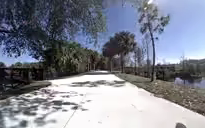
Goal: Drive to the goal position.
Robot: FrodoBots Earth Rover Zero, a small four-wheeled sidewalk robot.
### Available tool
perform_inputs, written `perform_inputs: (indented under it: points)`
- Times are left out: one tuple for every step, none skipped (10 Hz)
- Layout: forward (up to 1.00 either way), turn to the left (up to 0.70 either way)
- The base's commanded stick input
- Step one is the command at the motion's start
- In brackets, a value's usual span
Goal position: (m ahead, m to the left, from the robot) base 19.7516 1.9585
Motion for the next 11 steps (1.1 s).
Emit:
perform_inputs:
  points:
    - [1.0, -0.4]
    - [1.0, -0.18]
    - [1.0, 0.0]
    - [1.0, 0.0]
    - [1.0, 0.0]
    - [1.0, 0.0]
    - [1.0, 0.0]
    - [1.0, 0.0]
    - [1.0, 0.0]
    - [1.0, 0.0]
    - [1.0, 0.0]
